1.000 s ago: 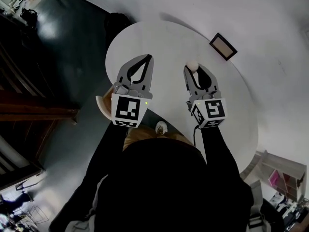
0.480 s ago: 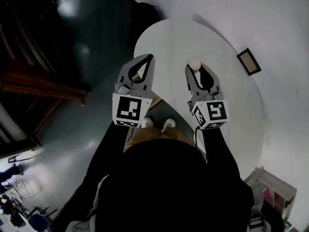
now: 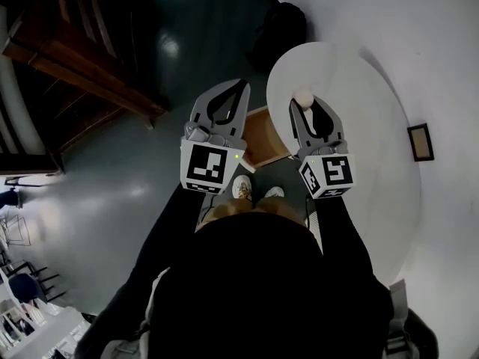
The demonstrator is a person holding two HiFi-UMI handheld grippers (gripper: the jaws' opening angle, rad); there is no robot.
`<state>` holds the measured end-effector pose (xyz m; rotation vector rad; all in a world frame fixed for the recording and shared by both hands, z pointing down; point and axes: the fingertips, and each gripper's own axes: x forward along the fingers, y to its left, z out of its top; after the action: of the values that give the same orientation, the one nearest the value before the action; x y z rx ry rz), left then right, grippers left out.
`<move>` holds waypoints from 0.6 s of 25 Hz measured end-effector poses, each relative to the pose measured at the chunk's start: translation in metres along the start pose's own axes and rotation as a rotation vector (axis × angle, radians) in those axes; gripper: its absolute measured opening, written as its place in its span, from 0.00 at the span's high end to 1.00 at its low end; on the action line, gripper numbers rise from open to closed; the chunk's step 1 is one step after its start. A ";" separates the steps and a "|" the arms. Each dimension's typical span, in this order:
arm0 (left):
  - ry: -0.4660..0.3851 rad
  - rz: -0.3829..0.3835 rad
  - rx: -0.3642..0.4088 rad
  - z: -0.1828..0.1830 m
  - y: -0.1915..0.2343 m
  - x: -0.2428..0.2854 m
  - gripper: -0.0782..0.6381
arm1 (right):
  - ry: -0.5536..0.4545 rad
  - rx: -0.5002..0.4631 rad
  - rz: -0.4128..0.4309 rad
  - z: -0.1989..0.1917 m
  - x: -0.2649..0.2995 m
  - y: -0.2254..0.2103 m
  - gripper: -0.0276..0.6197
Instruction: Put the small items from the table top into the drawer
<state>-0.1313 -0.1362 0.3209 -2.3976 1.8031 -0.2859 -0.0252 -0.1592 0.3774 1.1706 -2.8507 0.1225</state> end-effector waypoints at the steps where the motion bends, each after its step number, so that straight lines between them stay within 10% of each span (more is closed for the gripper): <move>1: -0.002 0.009 -0.011 -0.001 0.007 -0.005 0.87 | 0.005 0.005 0.014 -0.002 0.006 0.008 0.73; 15: -0.010 0.004 -0.026 -0.011 0.022 -0.016 0.87 | 0.098 0.039 0.051 -0.029 0.030 0.038 0.73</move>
<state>-0.1591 -0.1274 0.3261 -2.4078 1.8188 -0.2513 -0.0721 -0.1506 0.4068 1.0677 -2.8054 0.2318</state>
